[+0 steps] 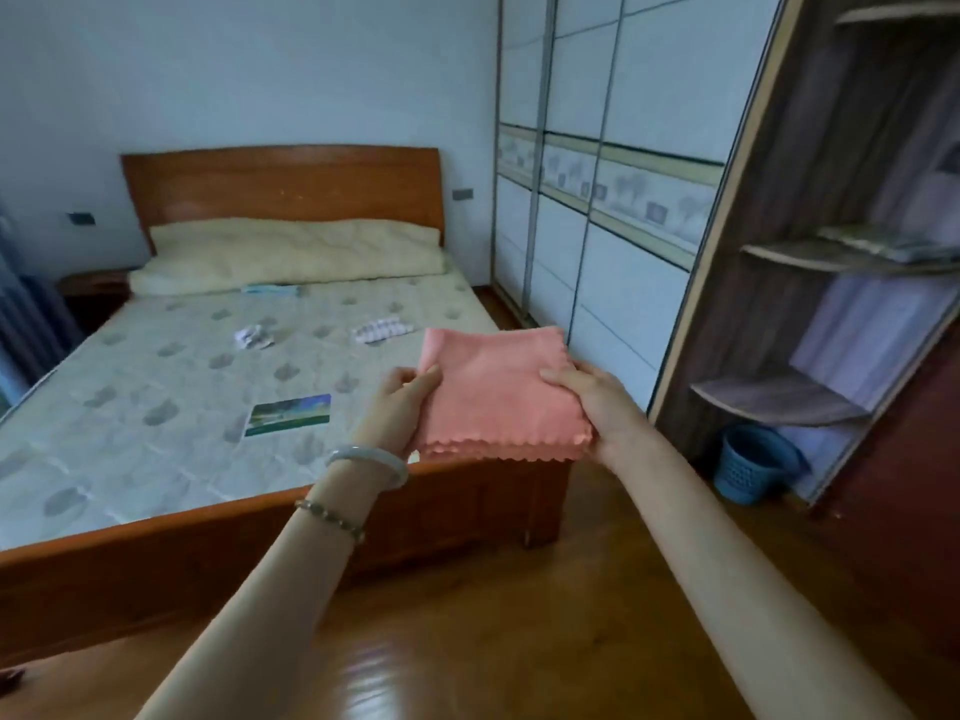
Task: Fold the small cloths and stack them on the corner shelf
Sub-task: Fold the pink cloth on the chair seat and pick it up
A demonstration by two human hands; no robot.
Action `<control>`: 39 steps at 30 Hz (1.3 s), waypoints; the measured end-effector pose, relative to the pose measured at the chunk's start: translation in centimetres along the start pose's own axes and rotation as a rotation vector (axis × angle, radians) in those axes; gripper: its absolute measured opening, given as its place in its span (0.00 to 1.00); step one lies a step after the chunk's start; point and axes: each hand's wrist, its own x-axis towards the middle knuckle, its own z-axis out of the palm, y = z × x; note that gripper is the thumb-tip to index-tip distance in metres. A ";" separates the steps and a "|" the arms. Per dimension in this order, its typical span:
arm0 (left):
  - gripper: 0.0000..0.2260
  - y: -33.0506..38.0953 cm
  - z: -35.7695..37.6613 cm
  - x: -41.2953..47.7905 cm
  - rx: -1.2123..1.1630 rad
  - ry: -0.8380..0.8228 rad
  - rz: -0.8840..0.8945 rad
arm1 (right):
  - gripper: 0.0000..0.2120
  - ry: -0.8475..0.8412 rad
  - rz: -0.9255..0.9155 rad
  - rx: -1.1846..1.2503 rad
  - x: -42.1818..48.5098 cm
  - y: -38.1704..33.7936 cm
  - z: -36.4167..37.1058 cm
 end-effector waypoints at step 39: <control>0.06 4.6 75.7 40.4 -0.112 -0.789 -0.122 | 0.08 0.718 -0.186 0.195 39.7 -20.3 -58.8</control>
